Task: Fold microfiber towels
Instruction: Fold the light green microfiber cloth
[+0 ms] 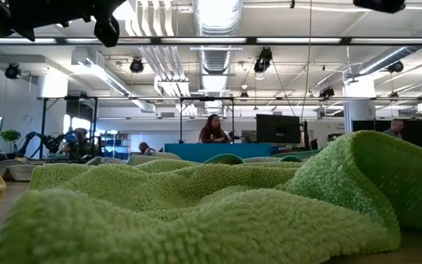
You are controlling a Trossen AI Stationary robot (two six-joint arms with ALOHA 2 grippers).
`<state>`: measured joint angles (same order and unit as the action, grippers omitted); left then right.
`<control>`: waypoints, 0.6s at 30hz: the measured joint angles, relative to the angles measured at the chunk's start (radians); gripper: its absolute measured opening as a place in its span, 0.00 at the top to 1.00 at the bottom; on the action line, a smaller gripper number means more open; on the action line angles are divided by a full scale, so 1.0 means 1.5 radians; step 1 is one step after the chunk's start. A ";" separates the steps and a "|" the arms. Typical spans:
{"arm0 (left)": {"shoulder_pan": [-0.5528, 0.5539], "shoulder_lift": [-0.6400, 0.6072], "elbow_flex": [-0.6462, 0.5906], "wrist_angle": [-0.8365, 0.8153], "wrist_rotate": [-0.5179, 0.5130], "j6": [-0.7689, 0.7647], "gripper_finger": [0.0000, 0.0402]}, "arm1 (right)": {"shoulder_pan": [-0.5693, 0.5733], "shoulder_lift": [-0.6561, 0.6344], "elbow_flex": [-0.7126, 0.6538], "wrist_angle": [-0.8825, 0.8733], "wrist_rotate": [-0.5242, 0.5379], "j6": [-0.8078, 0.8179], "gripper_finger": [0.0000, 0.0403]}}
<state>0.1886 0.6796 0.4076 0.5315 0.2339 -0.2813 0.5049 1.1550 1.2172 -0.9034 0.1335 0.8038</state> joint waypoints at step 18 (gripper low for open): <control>0.000 0.004 0.000 0.000 0.023 -0.139 0.79 | 0.085 0.202 0.111 -0.003 -0.039 -0.005 0.68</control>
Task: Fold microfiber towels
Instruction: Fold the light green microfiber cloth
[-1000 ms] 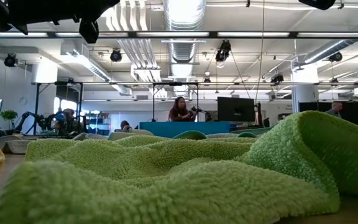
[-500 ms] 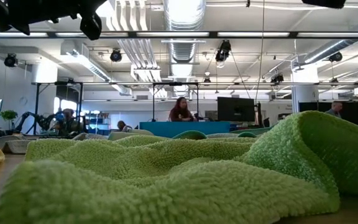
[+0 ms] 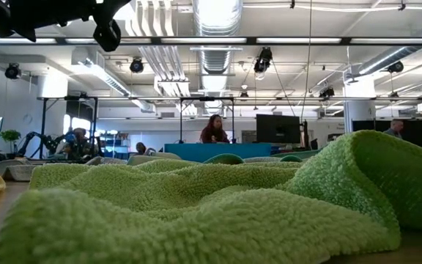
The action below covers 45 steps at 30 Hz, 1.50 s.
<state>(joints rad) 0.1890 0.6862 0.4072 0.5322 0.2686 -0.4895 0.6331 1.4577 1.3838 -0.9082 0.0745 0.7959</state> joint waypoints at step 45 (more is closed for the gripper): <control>0.000 0.024 -0.001 0.000 -0.003 -0.001 0.79 | 0.079 0.334 0.001 0.195 -0.087 -0.103 0.68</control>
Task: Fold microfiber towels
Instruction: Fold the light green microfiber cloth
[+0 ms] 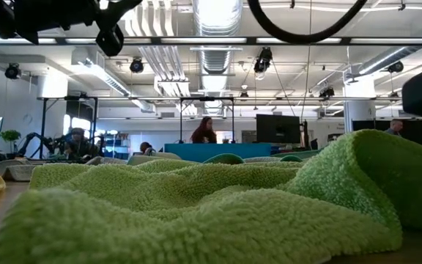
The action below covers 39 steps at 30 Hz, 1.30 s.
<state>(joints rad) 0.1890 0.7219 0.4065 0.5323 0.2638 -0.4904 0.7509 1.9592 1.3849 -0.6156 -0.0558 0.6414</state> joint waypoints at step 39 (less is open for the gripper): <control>-0.171 0.168 0.001 -0.137 0.003 0.069 0.79 | -0.121 -0.127 -0.004 -0.041 0.009 0.124 0.98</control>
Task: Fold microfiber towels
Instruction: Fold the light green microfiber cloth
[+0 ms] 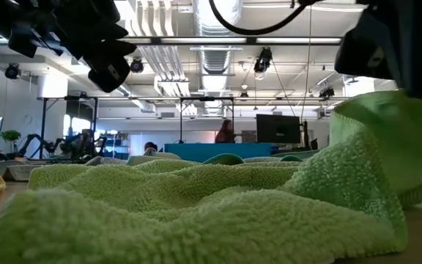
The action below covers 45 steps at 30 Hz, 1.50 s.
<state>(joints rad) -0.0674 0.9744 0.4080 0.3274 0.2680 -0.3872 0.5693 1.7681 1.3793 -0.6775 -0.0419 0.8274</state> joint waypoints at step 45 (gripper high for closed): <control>-0.048 0.203 0.100 0.213 -0.010 -0.051 0.79 | -0.126 -0.124 0.006 0.001 0.012 0.010 0.98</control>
<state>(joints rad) -0.1387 1.2794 0.5585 0.6471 0.2531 -0.4644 0.3800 1.5821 1.3876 -0.6754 -0.0238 0.8431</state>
